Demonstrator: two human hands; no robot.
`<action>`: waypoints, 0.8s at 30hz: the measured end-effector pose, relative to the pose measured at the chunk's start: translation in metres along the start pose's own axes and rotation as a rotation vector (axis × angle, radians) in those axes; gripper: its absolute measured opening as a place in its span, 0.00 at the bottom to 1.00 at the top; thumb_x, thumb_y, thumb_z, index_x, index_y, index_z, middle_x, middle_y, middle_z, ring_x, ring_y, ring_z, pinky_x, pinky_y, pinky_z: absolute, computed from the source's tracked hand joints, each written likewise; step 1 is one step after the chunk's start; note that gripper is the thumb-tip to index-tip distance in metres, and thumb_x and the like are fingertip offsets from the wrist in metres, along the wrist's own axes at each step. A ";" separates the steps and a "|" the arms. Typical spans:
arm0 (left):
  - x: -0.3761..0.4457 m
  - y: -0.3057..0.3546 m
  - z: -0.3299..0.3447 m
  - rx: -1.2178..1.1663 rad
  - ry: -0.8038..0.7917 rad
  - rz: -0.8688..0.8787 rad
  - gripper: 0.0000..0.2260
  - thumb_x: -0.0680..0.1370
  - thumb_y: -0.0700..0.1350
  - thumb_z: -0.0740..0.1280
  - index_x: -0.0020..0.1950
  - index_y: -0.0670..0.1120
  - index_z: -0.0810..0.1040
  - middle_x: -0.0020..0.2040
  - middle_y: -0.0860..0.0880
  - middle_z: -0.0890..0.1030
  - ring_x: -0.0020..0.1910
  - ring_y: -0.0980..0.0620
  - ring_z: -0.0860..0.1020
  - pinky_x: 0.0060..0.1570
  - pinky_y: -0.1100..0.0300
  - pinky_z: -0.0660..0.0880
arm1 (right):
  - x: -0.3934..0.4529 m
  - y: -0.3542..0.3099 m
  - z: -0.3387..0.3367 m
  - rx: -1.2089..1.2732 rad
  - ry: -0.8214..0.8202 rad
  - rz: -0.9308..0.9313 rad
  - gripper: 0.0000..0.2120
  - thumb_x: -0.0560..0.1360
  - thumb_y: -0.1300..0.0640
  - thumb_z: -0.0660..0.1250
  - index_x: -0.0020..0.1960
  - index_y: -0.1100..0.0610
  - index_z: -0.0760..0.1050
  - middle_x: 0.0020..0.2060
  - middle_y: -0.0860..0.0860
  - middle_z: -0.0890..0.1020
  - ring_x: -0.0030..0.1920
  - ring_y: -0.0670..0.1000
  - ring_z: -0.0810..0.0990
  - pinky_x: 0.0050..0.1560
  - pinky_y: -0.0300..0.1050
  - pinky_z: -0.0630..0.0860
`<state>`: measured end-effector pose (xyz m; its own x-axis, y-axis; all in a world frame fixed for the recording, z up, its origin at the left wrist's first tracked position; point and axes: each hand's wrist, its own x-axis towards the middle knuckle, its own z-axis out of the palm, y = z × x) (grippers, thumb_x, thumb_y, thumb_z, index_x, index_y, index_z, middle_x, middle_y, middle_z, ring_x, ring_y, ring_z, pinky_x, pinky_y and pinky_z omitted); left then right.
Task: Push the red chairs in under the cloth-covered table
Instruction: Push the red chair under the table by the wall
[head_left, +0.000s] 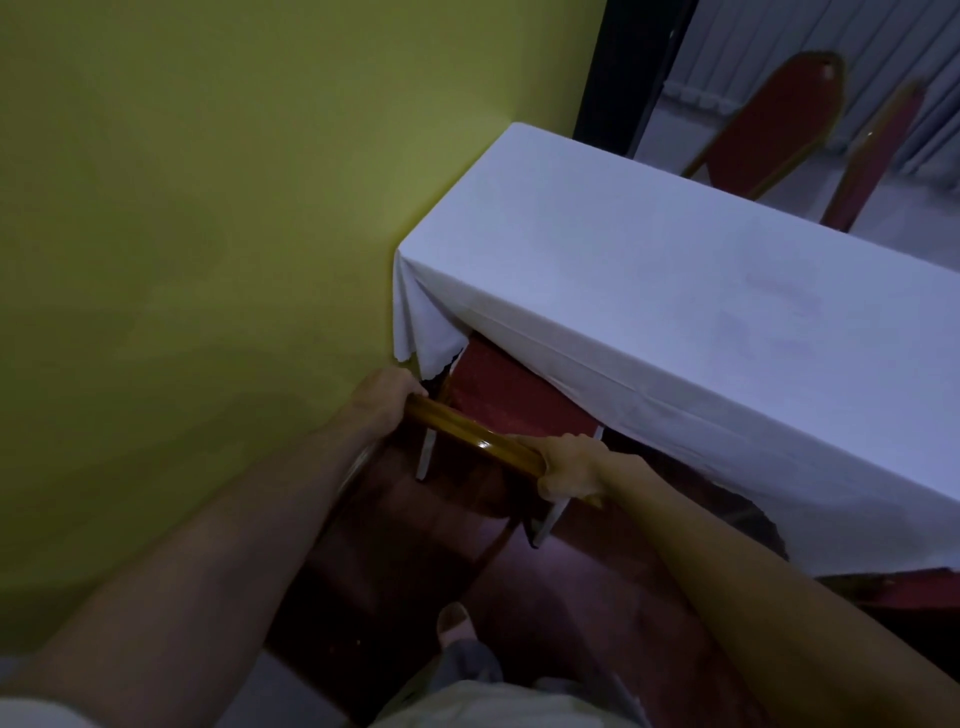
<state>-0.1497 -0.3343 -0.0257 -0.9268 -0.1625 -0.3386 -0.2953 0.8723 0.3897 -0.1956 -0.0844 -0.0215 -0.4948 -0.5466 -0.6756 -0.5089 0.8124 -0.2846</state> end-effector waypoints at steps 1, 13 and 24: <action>0.000 -0.003 0.000 0.000 0.004 -0.003 0.13 0.75 0.35 0.59 0.50 0.44 0.82 0.50 0.44 0.79 0.50 0.47 0.76 0.48 0.60 0.66 | 0.000 -0.004 0.001 0.007 0.002 0.000 0.43 0.66 0.57 0.66 0.74 0.33 0.51 0.36 0.46 0.76 0.39 0.50 0.77 0.40 0.43 0.73; -0.001 -0.013 -0.005 0.103 -0.008 -0.006 0.21 0.75 0.32 0.58 0.66 0.45 0.75 0.65 0.40 0.77 0.63 0.41 0.75 0.60 0.55 0.70 | 0.003 -0.012 0.006 0.010 0.049 -0.030 0.40 0.69 0.55 0.65 0.74 0.34 0.51 0.38 0.49 0.78 0.35 0.48 0.77 0.39 0.45 0.76; -0.014 0.004 -0.014 0.055 0.051 0.010 0.20 0.73 0.30 0.59 0.61 0.43 0.78 0.63 0.40 0.79 0.62 0.40 0.75 0.58 0.54 0.71 | 0.004 0.014 0.020 0.286 0.105 -0.106 0.45 0.64 0.33 0.72 0.75 0.39 0.55 0.69 0.50 0.72 0.64 0.54 0.74 0.63 0.49 0.70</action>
<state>-0.1409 -0.3345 -0.0072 -0.9406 -0.1758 -0.2903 -0.2742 0.8978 0.3448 -0.1907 -0.0710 -0.0414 -0.5272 -0.6373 -0.5620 -0.3505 0.7656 -0.5394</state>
